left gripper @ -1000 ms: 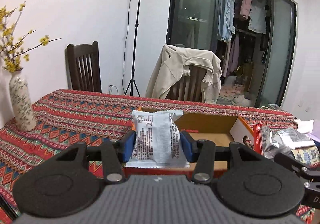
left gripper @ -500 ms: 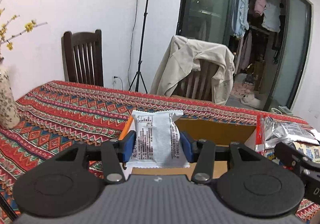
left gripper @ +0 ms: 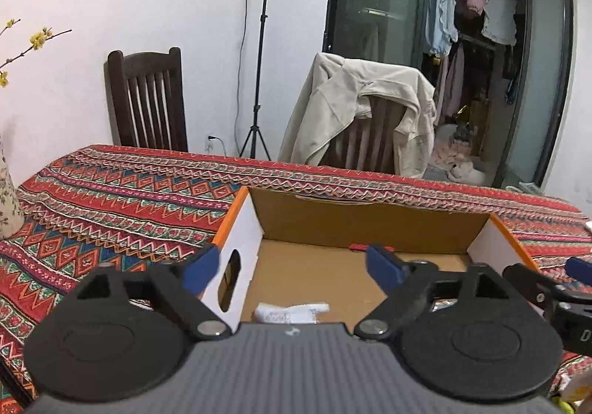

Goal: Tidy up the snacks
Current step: 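Carry both packs over the orange box and open both tools to drop them inside, then grasp the green-and-white snack bar with the right tool while the left tool grasps a white packet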

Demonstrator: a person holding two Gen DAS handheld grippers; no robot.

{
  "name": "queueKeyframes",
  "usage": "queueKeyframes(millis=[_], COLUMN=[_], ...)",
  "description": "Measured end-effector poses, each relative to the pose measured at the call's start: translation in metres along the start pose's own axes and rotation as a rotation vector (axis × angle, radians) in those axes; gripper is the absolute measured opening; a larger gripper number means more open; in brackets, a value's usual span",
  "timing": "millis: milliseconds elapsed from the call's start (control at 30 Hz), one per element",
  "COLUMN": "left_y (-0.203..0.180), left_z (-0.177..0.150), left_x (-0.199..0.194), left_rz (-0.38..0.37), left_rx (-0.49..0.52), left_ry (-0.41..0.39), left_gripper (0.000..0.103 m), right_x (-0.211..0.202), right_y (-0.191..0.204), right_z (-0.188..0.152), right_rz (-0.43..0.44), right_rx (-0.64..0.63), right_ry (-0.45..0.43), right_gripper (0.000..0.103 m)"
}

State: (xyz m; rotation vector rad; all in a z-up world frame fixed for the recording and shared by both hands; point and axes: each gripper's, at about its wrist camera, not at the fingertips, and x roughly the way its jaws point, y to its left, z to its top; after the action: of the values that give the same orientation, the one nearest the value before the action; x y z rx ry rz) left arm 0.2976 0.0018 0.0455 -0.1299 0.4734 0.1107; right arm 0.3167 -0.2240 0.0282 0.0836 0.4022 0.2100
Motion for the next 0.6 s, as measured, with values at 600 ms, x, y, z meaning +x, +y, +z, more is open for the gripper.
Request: queueKeyframes(millis=[600], left_y=[0.017], left_z=[0.022], left_x=[-0.092], left_rz=[-0.028], left_rx=[-0.015], left_ry=[-0.109], left_gripper=[0.103], right_x=[-0.096], right_y=[0.019], right_z=[0.013], right_rz=[0.022], right_rx=[-0.084], right_ry=[-0.073], right_gripper=[0.103])
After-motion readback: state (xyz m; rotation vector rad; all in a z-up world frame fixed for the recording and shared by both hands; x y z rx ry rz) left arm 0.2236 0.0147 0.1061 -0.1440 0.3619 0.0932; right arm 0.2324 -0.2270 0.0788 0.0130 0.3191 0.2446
